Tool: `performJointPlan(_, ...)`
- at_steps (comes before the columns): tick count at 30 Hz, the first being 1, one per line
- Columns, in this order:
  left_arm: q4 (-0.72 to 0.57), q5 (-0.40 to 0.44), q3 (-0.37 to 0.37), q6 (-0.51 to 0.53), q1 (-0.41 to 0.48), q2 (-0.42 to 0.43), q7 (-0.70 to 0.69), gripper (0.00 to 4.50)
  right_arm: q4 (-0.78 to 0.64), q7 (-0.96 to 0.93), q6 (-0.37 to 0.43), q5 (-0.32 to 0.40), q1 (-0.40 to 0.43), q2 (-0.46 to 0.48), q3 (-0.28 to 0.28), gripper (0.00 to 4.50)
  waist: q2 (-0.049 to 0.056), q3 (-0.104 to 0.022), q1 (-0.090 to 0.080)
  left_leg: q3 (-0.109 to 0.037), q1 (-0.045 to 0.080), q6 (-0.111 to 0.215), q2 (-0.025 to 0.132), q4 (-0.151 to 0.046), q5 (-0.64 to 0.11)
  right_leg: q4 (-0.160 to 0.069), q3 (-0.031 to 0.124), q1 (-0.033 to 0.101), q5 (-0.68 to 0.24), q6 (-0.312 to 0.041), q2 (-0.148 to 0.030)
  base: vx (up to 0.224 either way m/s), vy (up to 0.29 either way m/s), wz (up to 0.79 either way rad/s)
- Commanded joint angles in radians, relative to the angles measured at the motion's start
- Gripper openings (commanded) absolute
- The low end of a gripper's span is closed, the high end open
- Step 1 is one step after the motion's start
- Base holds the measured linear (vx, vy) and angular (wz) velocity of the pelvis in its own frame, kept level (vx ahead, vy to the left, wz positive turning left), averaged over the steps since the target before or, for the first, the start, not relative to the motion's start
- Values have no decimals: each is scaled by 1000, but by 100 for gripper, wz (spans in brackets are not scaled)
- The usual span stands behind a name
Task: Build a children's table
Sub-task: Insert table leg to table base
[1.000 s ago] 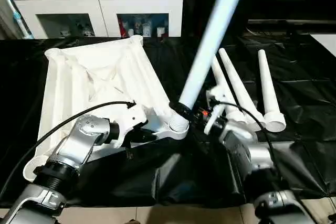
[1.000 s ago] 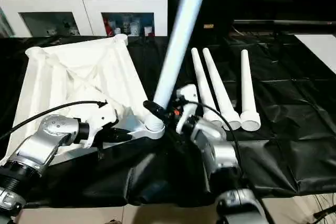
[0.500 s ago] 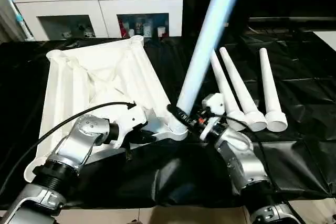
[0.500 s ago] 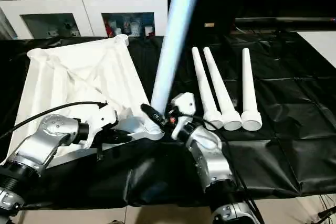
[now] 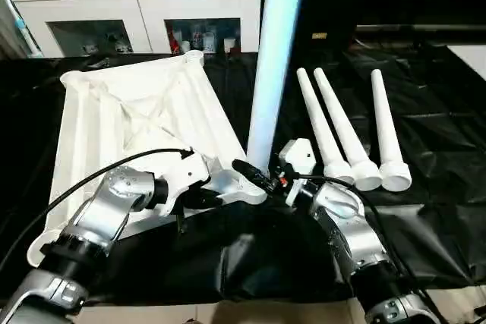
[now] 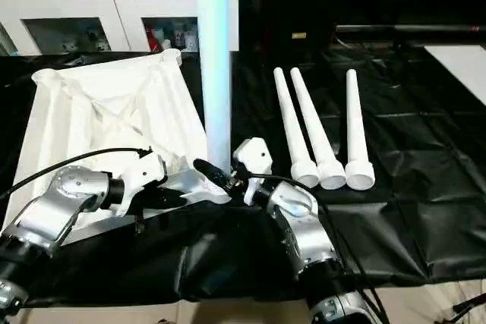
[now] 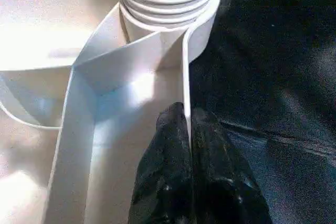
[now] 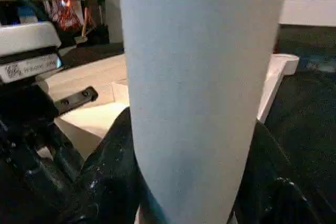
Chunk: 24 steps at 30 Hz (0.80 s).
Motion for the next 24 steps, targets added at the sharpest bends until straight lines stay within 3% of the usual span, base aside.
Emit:
performJointPlan(1,10,27,-15,12,14,15,9,0,91,10,110,8,42,3,4,184,6,-30,-2,-43,17,-4,73,-91,-363,-93,60,12,-321,-186,-99,0,0,0)
performJointPlan(4,15,28,-16,9,16,18,8,0,123,3,166,5,29,-5,-2,184,7,-28,-3,-43,18,-12,72,-93,-377,-95,60,11,-337,-181,-98,0,0,0)
performJointPlan(10,30,47,-40,-3,3,15,5,0,203,1,226,-102,-39,-59,67,184,9,-22,-10,-53,30,-51,71,-94,-489,-113,61,2,-543,-133,-107,0,0,0)
performJointPlan(11,36,51,-43,-8,0,13,9,0,207,2,234,-108,-47,-62,70,184,7,-21,-14,-55,39,-54,68,-91,-527,-122,61,-3,-613,-115,-107,0,0,0)
performJointPlan(12,38,52,-43,-9,-1,12,10,0,207,2,236,-109,-48,-63,71,184,4,-21,-14,-58,40,-53,68,-92,-535,-125,63,-3,-651,-97,-110,0,0,0)
performJointPlan(18,74,43,-36,-25,-24,-33,45,0,203,12,255,-113,-75,-79,69,184,5,-25,-15,-53,44,-52,69,-93,-521,-124,64,-9,-580,-109,-100,0,0,0)
performJointPlan(24,102,52,-48,-44,-36,-44,38,0,203,9,263,-93,-93,-89,53,184,6,-26,-15,-55,45,-46,67,-91,-529,-128,65,-13,-607,-99,-102,0,0,0)
